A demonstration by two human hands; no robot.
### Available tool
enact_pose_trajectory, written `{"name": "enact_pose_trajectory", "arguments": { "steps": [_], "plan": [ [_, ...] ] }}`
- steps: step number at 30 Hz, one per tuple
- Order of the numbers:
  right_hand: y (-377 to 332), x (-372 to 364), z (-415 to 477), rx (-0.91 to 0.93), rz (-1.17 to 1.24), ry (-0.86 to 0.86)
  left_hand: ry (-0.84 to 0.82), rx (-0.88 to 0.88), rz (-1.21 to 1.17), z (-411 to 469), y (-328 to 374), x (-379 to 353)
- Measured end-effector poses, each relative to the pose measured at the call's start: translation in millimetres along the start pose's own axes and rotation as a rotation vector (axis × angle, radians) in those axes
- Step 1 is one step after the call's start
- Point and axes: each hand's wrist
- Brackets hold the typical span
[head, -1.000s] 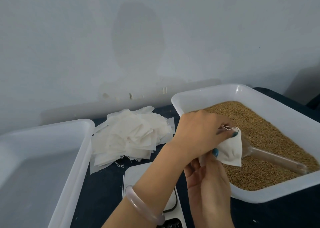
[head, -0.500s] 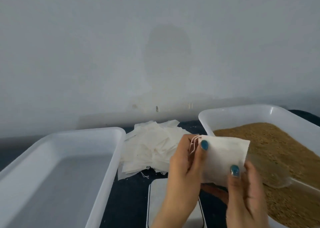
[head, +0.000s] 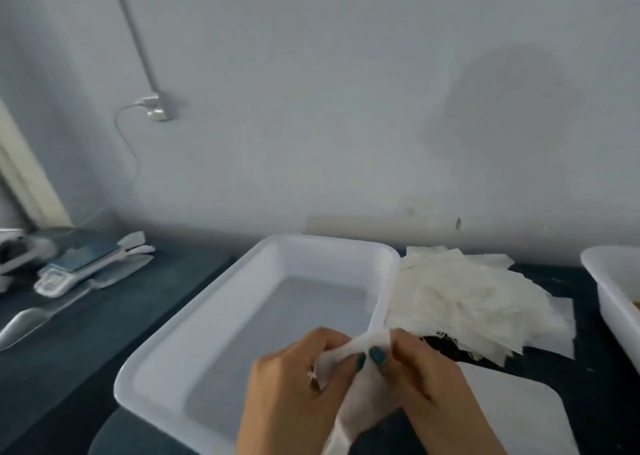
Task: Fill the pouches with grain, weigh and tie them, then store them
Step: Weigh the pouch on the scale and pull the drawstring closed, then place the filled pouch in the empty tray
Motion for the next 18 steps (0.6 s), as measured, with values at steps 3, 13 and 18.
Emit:
{"name": "enact_pose_trajectory", "arguments": {
  "steps": [3,13,18],
  "plan": [
    [-9.0,-28.2,44.6,0.105,-0.056,-0.182,0.168,0.082,0.104,8.5,-29.9,24.8],
    [-23.0,-126.8,97.3,0.104,-0.204,-0.366,0.122,0.376,0.439,35.6,-101.3,67.3],
    [-29.3,-163.5,109.9,-0.017,-0.133,-0.457,0.123,0.486,0.515,43.8,-129.1,80.2]
  ]
}}
Point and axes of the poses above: each hand's wrist, its own z-axis towards the middle knuckle, its own x-axis out of the back of the hand, y = z × x, and after that the axes turned 8 degrees about x, right-handed
